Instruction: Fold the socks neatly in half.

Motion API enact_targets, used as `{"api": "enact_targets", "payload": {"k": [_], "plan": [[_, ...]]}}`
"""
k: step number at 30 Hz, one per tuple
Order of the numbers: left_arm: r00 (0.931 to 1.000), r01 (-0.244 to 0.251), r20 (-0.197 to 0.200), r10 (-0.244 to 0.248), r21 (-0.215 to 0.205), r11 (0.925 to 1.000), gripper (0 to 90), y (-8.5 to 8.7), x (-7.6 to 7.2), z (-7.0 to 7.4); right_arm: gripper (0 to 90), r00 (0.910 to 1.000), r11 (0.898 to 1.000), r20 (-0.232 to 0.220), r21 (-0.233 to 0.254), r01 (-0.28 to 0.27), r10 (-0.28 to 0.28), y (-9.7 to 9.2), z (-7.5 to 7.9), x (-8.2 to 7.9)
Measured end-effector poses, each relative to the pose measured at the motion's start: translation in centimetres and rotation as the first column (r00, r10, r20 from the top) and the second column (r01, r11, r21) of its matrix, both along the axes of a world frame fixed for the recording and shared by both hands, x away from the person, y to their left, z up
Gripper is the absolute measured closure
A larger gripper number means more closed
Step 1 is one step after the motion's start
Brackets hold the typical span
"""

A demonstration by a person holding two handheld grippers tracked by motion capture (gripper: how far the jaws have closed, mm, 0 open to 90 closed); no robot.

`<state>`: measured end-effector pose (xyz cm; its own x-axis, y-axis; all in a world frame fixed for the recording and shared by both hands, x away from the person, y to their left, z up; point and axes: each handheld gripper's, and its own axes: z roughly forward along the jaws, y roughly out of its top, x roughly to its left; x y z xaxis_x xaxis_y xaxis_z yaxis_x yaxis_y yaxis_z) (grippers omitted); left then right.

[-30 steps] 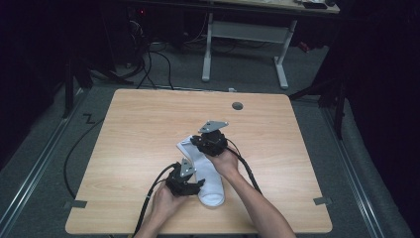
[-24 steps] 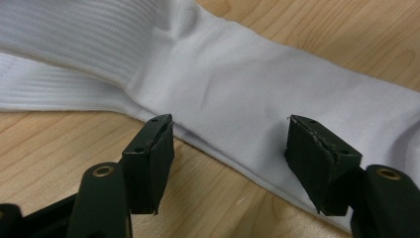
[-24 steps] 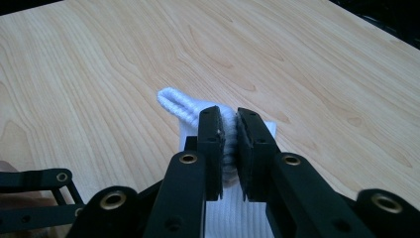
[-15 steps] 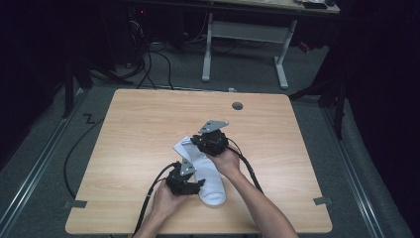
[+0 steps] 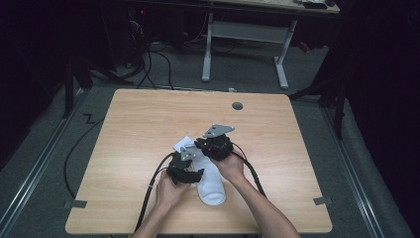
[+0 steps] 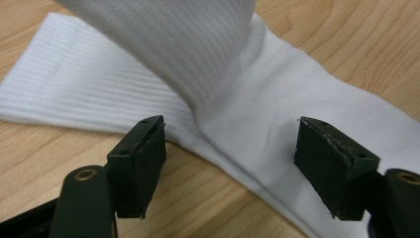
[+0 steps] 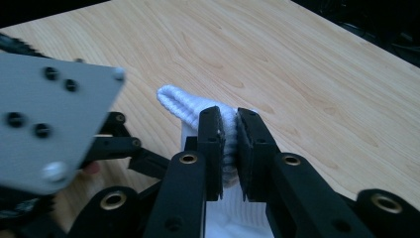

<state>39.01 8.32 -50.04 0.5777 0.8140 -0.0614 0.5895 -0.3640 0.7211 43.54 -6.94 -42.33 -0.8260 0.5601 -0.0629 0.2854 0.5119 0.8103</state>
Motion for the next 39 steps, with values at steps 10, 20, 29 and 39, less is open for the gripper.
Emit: {"api": "enact_targets", "payload": {"k": [10, 20, 29, 39], "plan": [[0.9907, 0.127, 0.049, -0.127, -0.005, 0.9919, 35.2, -1.0, -0.8, -0.4, 81.6, 1.0000, 1.000, -0.006, -0.009, -0.005, 0.005, 0.2, 0.2, 0.3], [0.9862, 0.157, 0.052, -0.157, 0.000, 0.9876, 35.4, -1.2, -1.7, -0.3, 81.5, 0.9996, 0.999, -0.027, -0.031, 0.009, -0.010, -0.9, -0.2, 0.2], [0.9987, 0.043, 0.027, -0.043, -0.004, 0.9991, 29.6, 0.4, -2.1, -0.2, 81.5, 0.9996, 1.000, -0.029, -0.030, 0.006, -0.007, -1.2, -0.6, 0.1], [0.9974, 0.060, 0.041, -0.059, -0.007, 0.9982, 24.9, -0.3, -1.4, -0.5, 81.5, 0.9994, 1.000, -0.031, -0.020, -0.018, 0.017, -0.7, -0.5, -0.1]]}}
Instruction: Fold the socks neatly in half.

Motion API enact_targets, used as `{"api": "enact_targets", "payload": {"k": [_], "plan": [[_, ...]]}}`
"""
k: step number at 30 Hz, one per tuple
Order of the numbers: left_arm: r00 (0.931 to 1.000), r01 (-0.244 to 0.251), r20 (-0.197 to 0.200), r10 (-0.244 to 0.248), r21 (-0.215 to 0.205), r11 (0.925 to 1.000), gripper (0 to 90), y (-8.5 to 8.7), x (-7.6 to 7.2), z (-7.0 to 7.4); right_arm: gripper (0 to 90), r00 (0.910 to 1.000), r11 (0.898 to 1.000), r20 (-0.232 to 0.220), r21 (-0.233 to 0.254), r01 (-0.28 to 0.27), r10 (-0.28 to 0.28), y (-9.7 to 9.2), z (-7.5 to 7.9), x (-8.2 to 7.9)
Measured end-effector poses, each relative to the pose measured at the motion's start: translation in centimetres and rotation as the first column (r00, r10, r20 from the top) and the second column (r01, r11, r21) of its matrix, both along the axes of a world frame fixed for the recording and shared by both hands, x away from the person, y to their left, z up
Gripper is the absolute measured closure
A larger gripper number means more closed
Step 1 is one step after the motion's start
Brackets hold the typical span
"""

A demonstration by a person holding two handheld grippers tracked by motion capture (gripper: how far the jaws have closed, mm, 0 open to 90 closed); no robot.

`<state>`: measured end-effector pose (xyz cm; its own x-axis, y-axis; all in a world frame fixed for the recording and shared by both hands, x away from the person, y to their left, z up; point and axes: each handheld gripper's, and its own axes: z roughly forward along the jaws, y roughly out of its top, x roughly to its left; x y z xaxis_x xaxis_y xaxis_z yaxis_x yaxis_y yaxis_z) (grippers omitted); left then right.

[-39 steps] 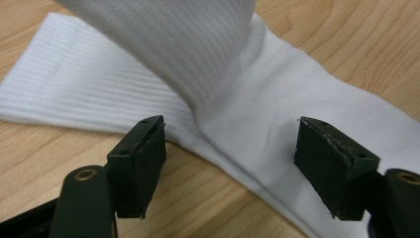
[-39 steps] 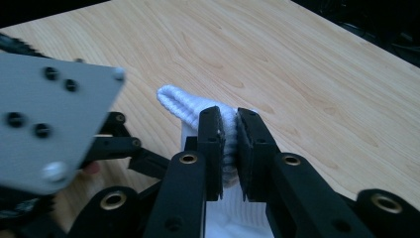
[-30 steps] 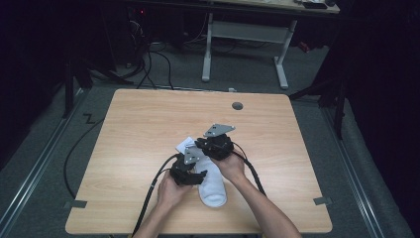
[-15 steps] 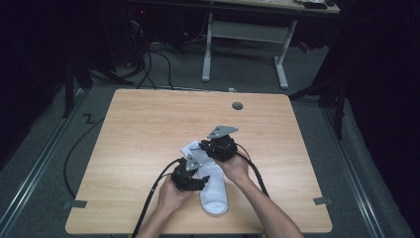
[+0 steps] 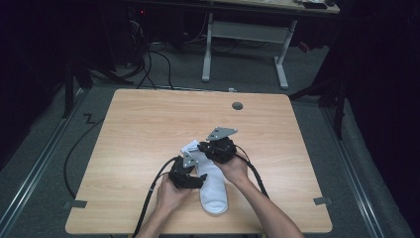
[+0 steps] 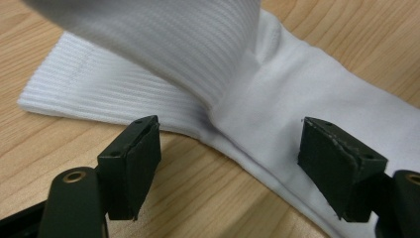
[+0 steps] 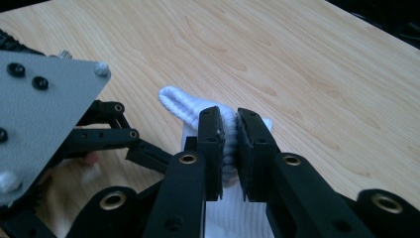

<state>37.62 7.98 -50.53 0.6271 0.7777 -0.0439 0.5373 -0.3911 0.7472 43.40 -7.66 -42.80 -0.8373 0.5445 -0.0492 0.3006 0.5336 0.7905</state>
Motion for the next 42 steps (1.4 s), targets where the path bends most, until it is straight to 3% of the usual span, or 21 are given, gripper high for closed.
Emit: {"api": "enact_targets", "payload": {"k": [9, 17, 21, 22, 24, 27, 28, 30, 33, 37, 42], "plan": [[0.9998, 0.017, 0.008, -0.017, 0.004, 0.9998, 26.3, 0.0, 0.0, -0.1, 80.3, 0.9993, 1.000, -0.030, 0.001, -0.021, 0.021, 1.4, -0.7, 0.9], [0.9997, 0.024, 0.005, -0.024, 0.006, 0.9997, 27.8, 0.1, -0.4, 0.0, 79.8, 0.9961, 0.998, -0.088, -0.068, -0.018, 0.012, 2.4, -3.8, 2.6], [1.0000, 0.009, 0.002, -0.009, 0.001, 1.0000, 28.4, 0.4, -0.7, 0.1, 74.9, 0.9944, 0.996, -0.105, -0.087, -0.023, 0.014, 2.6, -4.6, 2.9], [1.0000, -0.002, -0.003, 0.002, -0.005, 1.0000, 28.1, 0.7, -0.8, 0.1, 68.7, 0.9934, 0.995, -0.114, -0.094, -0.024, 0.014, 2.6, -4.8, 2.9], [1.0000, -0.008, -0.004, 0.008, -0.009, 0.9999, 28.1, 0.8, -0.9, 0.1, 66.3, 0.9940, 0.995, -0.109, -0.093, -0.023, 0.013, 2.6, -4.8, 2.8], [0.9997, -0.025, -0.003, 0.025, -0.010, 0.9996, 28.7, 1.2, -1.1, 0.4, 60.6, 0.9958, 0.998, -0.092, -0.056, -0.005, 0.000, 2.0, -4.1, 2.5], [0.9994, -0.034, -0.005, 0.034, 0.002, 0.9994, 29.3, 1.3, -1.1, 0.5, 59.9, 0.9968, 1.000, -0.079, -0.020, 0.012, -0.014, 1.2, -3.4, 2.2], [0.9991, -0.040, -0.010, 0.040, 0.026, 0.9989, 29.9, 1.3, -1.0, 0.5, 60.0, 0.9977, 1.000, -0.063, 0.001, 0.023, -0.023, 0.2, -2.9, 1.9], [0.9990, -0.035, -0.027, 0.035, 0.032, 0.9989, 30.3, 1.2, -0.7, 0.5, 61.6, 0.9981, 0.999, -0.051, -0.003, 0.034, -0.034, -0.9, -2.8, 1.6], [0.9990, -0.036, -0.026, 0.037, 0.031, 0.9989, 30.6, 1.1, -0.4, 0.5, 62.7, 0.9947, 0.997, -0.086, -0.050, 0.053, -0.057, -2.6, -4.7, 1.2], [0.9990, -0.035, -0.026, 0.036, 0.046, 0.9984, 30.8, 1.1, 0.0, 0.5, 62.4, 0.9931, 0.995, -0.099, -0.082, 0.055, -0.063, -3.0, -6.1, 0.0]]}}
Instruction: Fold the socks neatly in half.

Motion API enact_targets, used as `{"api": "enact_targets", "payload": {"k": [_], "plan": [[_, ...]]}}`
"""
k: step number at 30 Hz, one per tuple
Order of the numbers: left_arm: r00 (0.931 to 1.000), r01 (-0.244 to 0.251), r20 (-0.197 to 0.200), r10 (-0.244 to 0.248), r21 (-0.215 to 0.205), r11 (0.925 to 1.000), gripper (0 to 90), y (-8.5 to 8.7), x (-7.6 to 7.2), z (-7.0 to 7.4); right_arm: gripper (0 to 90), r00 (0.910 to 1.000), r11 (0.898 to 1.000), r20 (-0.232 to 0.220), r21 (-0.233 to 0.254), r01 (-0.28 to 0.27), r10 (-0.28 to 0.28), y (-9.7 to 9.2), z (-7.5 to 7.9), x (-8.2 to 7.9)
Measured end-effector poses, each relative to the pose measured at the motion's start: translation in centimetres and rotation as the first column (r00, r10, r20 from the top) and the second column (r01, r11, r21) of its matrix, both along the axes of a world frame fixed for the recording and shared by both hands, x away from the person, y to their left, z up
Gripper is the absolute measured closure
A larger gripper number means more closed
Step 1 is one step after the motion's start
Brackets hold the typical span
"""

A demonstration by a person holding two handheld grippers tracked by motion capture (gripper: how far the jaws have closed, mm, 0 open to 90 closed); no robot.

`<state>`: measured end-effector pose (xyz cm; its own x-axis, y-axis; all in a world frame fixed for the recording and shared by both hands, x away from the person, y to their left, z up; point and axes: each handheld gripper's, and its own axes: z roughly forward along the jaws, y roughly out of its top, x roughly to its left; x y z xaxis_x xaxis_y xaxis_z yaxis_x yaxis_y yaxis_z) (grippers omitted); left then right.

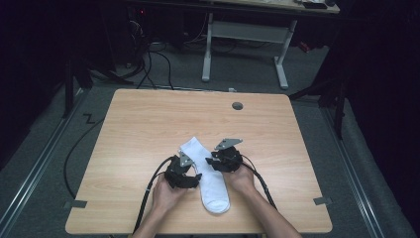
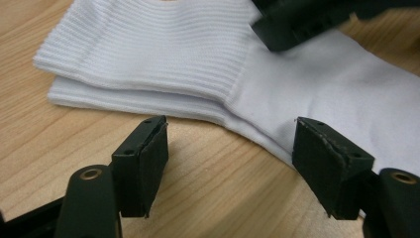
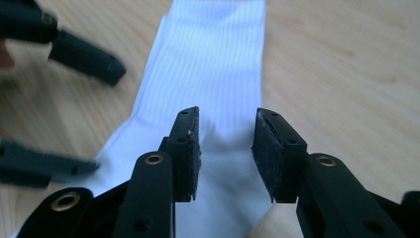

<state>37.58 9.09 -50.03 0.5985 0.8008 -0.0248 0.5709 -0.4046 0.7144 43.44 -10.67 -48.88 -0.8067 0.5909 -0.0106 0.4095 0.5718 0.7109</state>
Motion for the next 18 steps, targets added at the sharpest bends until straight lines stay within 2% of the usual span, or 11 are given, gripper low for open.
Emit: {"api": "enact_targets", "payload": {"k": [3, 4, 7, 9, 13, 14, 18], "plan": [[1.0000, -0.002, 0.000, 0.002, -0.006, 1.0000, 31.0, 0.1, 0.1, 0.0, 61.6, 0.9999, 1.000, 0.008, -0.009, 0.015, -0.015, -0.2, -0.6, -1.3], [1.0000, -0.004, 0.001, 0.004, -0.008, 1.0000, 31.2, 0.2, 0.2, 0.0, 61.1, 0.9991, 0.999, 0.017, 0.002, 0.039, -0.039, -0.4, -0.9, -2.3], [1.0000, -0.003, -0.008, 0.003, -0.005, 1.0000, 31.8, 0.1, 0.3, 0.1, 59.8, 0.9973, 0.998, 0.041, 0.001, 0.061, -0.061, -0.6, -1.0, -3.8], [1.0000, 0.000, -0.002, 0.000, -0.026, 0.9997, 33.8, 0.1, 0.4, 0.4, 58.5, 0.9964, 0.998, 0.047, 0.001, 0.070, -0.070, -0.6, -1.0, -4.5], [0.9998, 0.009, 0.017, -0.008, -0.044, 0.9990, 38.5, -0.2, 0.5, 1.1, 58.4, 0.9951, 0.996, 0.050, 0.027, 0.084, -0.085, -0.9, -0.9, -5.1], [0.9994, 0.003, 0.036, -0.001, -0.061, 0.9982, 40.4, -0.3, 0.6, 1.6, 59.6, 0.9931, 0.994, 0.062, 0.059, 0.096, -0.099, -1.3, -0.5, -5.1], [0.9996, -0.018, 0.023, 0.019, -0.050, 0.9986, 44.8, -0.8, 1.4, 2.0, 66.0, 0.9916, 0.991, 0.061, 0.082, 0.109, -0.114, -2.0, -0.1, -5.0]]}}
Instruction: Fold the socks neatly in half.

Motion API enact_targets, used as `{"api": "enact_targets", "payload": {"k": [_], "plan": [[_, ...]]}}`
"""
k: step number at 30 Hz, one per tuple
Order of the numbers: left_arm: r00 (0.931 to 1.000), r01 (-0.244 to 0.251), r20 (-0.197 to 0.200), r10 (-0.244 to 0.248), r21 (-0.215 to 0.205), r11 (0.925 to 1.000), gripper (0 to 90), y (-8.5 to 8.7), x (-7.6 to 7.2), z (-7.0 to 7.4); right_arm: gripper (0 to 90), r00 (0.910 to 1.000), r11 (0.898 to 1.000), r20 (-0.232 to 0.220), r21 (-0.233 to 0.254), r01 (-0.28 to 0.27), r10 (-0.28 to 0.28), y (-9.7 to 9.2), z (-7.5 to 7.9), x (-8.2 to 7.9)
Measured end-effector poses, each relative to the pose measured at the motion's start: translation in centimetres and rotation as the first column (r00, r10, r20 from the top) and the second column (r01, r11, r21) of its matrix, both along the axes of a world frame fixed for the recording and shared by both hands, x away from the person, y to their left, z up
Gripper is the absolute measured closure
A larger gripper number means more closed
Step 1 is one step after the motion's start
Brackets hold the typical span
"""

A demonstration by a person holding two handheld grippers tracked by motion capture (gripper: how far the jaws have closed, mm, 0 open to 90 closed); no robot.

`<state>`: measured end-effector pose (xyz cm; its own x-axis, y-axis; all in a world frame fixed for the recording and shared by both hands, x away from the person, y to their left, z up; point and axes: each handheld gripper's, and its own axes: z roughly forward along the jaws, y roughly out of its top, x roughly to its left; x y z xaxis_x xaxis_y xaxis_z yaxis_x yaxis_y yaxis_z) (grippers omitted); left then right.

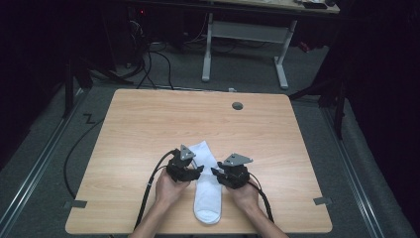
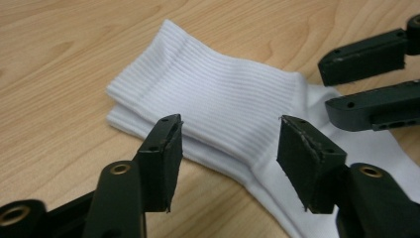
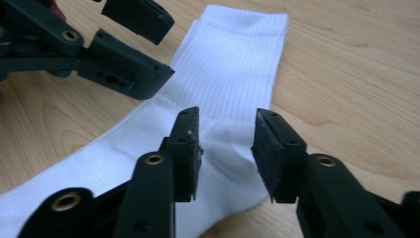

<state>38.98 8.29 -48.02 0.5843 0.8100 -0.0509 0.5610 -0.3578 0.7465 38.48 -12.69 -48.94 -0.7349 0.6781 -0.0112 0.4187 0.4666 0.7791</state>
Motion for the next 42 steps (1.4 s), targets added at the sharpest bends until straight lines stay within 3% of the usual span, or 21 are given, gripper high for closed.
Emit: {"api": "enact_targets", "payload": {"k": [3, 4, 7, 10, 12, 19, 23, 28, 33, 38, 42], "plan": [[0.9997, -0.017, -0.017, 0.017, 0.003, 0.9999, 47.1, -0.3, 0.5, 0.1, 67.6, 1.0000, 1.000, -0.003, -0.005, 0.006, -0.006, -0.2, -0.1, 0.1], [0.9982, -0.033, -0.050, 0.034, 0.015, 0.9993, 48.7, -0.6, 0.9, 0.0, 68.0, 0.9999, 1.000, -0.009, -0.009, 0.011, -0.011, -0.3, -0.3, 0.2], [0.9965, -0.053, -0.063, 0.054, 0.021, 0.9984, 51.0, -0.8, 1.1, -0.1, 67.6, 0.9998, 1.000, -0.007, -0.006, 0.018, -0.018, -0.3, -0.3, 0.3], [0.9936, -0.079, -0.080, 0.080, 0.014, 0.9968, 51.7, -0.6, 1.3, -0.2, 65.7, 0.9992, 0.999, -0.006, 0.035, 0.040, -0.040, -0.6, 0.0, 0.7], [0.9919, -0.092, -0.087, 0.093, 0.011, 0.9957, 52.3, -0.5, 1.5, -0.1, 65.2, 0.9988, 0.998, -0.023, 0.035, 0.044, -0.043, -0.5, -0.1, 1.0], [0.9914, -0.089, -0.091, 0.094, 0.050, 0.9947, 57.8, -0.6, 2.2, -0.7, 69.7, 0.9981, 0.999, -0.056, -0.019, 0.027, -0.028, 0.5, -0.7, 2.1], [0.9945, -0.063, -0.080, 0.067, 0.058, 0.9964, 71.0, -0.8, 2.4, -0.7, 83.5, 0.9990, 0.999, -0.043, -0.049, 0.009, -0.011, 0.8, -0.9, 2.1], [0.9966, -0.044, -0.066, 0.048, 0.068, 0.9967, 86.1, -0.9, 2.4, -0.5, 89.5, 0.9999, 0.998, -0.017, -0.065, -0.004, 0.002, 0.9, -0.8, 1.9], [0.9983, -0.034, -0.045, 0.037, 0.077, 0.9965, 88.5, -0.9, 2.2, -0.3, 89.5, 0.9999, 0.998, -0.012, -0.066, -0.009, 0.008, 1.0, -0.8, 1.8], [0.9995, -0.028, 0.017, 0.026, 0.094, 0.9952, 89.2, -0.8, 1.3, 0.7, 85.6, 0.9999, 0.998, -0.014, -0.062, -0.001, 0.000, 0.9, -0.8, 1.8], [0.9986, -0.041, 0.038, 0.037, 0.114, 0.9926, 89.2, -0.4, 0.6, 0.9, 81.5, 0.9999, 0.998, -0.016, -0.068, -0.001, 0.000, 1.0, -0.8, 1.7]]}}
